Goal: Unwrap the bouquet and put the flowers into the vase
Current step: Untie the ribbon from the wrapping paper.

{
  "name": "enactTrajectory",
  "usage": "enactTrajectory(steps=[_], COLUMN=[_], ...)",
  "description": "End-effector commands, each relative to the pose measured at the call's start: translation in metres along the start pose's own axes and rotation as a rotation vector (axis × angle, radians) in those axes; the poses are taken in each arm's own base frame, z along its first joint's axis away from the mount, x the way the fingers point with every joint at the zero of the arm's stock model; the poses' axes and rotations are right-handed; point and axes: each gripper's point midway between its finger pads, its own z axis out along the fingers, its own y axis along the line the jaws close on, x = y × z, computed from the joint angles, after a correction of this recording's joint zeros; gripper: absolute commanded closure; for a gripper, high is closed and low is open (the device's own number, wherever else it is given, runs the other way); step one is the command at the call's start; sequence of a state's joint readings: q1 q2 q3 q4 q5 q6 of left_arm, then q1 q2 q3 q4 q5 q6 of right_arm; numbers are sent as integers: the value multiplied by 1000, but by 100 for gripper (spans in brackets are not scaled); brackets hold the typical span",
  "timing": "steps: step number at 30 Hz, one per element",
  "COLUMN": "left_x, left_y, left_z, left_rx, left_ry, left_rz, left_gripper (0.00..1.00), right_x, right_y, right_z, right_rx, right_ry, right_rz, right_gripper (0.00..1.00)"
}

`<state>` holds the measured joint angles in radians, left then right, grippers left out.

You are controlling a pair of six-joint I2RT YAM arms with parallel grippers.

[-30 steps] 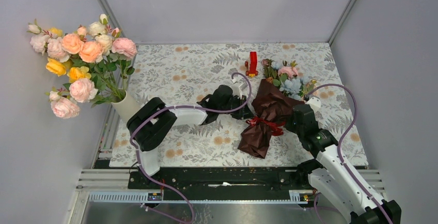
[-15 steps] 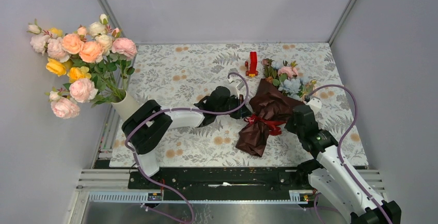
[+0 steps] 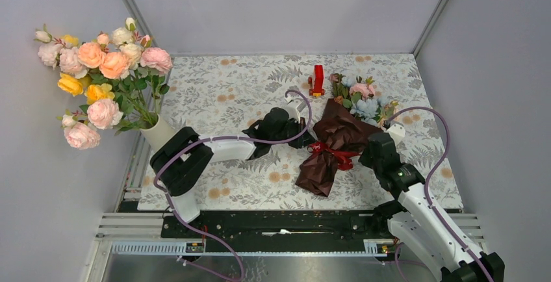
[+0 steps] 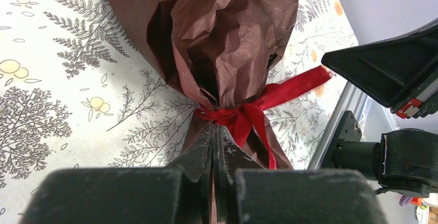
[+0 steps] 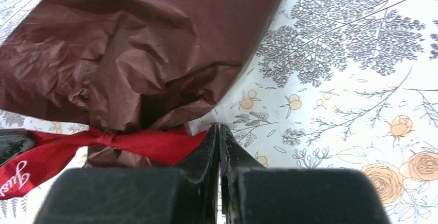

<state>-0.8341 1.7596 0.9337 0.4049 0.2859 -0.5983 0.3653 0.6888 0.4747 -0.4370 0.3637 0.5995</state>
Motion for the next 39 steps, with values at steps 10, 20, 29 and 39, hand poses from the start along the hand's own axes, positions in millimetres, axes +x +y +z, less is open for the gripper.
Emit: enactTrajectory(steps=[10, 20, 29, 39], left_x=[-34, -31, -30, -30], left_y=[-2, -6, -6, -5], left_z=[-19, -17, -17, -17], left_rx=[-24, 6, 8, 9], left_ry=[-105, -90, -89, -85], left_rz=[33, 23, 26, 24], left_gripper=[100, 100, 100, 100], right_x=[-1, 48, 53, 58], right_y=[-12, 34, 34, 37], right_z=[0, 7, 10, 12], right_rx=[52, -209, -211, -242], right_ry=[-17, 166, 164, 163], right_rz=[7, 128, 186, 200], right_gripper=[100, 70, 61, 55])
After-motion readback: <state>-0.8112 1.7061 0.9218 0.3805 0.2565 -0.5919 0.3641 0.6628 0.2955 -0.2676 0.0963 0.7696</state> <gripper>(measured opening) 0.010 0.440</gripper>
